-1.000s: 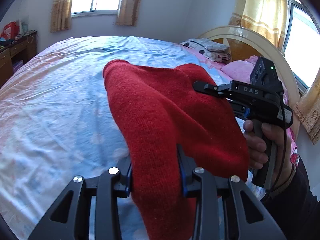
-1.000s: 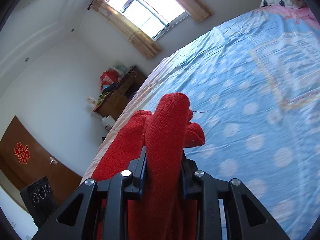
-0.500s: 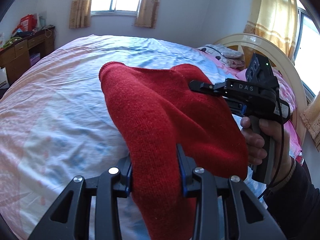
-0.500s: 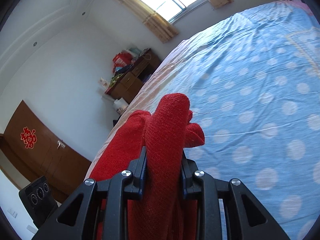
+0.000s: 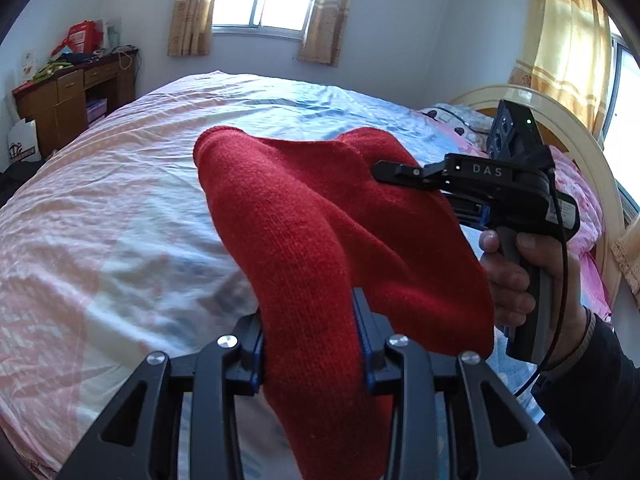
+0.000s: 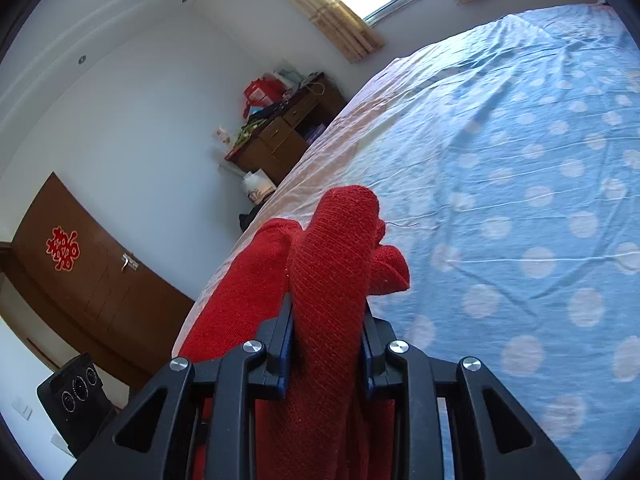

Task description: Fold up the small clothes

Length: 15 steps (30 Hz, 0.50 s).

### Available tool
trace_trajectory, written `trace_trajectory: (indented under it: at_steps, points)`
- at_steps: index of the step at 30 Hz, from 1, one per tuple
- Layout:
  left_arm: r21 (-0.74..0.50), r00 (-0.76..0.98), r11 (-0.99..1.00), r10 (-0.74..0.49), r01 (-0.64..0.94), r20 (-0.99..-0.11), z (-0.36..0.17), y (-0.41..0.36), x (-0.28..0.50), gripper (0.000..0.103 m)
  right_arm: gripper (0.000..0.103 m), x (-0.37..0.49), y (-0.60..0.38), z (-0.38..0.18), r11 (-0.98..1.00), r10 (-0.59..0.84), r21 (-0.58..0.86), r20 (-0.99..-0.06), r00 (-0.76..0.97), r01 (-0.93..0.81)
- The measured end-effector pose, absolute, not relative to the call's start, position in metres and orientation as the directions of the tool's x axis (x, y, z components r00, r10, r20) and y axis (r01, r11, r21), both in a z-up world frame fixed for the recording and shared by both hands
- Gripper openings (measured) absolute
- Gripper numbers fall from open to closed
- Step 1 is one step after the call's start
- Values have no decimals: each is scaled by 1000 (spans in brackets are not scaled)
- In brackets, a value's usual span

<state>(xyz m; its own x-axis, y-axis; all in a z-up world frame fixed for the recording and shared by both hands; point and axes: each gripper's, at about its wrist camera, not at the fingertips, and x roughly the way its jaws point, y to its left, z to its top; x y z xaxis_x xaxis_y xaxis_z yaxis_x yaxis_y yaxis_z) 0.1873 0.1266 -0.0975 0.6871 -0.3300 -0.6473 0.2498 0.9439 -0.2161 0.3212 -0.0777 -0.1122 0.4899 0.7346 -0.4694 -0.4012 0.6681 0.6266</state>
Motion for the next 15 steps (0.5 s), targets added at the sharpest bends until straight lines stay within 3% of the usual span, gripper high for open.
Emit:
trace_trajectory:
  at_steps: [15]
  points:
    - [-259, 698, 952, -296, 163, -652, -117, 168, 177, 37, 27, 330, -11, -126, 664, 748, 605, -527, 404, -440]
